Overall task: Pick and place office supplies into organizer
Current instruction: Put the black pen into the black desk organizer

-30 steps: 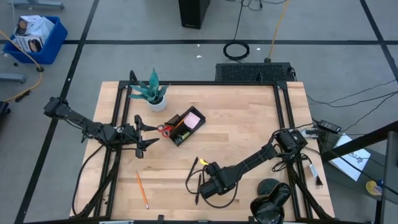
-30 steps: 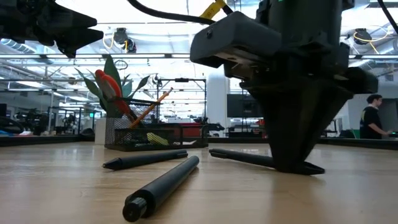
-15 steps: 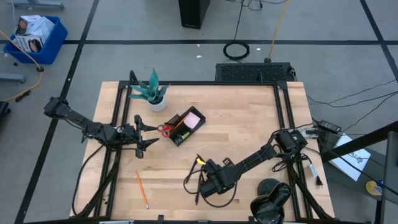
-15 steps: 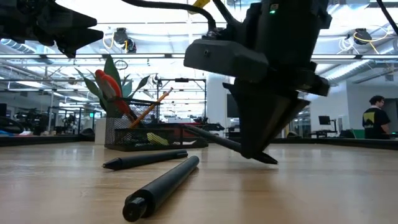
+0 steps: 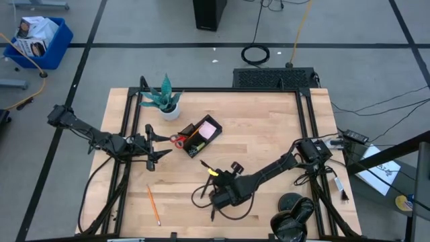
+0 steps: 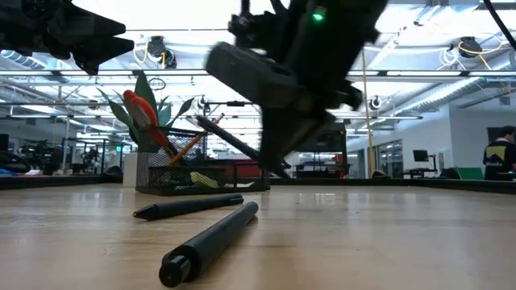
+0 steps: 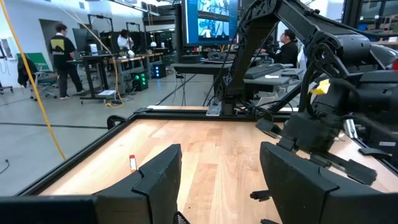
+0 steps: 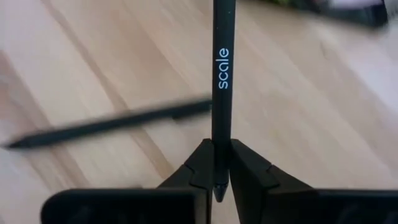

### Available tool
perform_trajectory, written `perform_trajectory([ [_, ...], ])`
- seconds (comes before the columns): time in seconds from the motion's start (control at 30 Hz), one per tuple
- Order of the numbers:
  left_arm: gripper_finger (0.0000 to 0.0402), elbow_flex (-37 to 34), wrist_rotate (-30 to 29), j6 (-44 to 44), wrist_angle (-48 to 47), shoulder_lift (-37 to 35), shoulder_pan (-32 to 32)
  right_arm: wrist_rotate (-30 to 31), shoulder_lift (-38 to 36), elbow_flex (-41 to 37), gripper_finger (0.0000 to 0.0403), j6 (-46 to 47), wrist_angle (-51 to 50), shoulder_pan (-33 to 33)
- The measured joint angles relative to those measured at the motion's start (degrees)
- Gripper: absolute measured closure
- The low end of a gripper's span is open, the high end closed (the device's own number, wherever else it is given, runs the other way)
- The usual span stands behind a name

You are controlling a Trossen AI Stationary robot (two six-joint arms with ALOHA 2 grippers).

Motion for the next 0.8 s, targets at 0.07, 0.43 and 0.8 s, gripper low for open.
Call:
perform_trajectory([
  [0.07,0.0178,0.0,0.0,0.0,0.0,0.0,0.0,2.0,0.0,0.0,0.0376,-4.5,4.1,-0.4],
  [0.43,0.0178,0.0,0.0,0.0,0.0,0.0,0.0,6.7,0.0,0.0,0.0375,-27.4,24.3,-4.7],
  [0.8,0.0178,0.0,0.0,-8.2,0.0,0.0,0.0,7.7,0.0,0.0,0.0372,-33.1,26.8,-9.6],
])
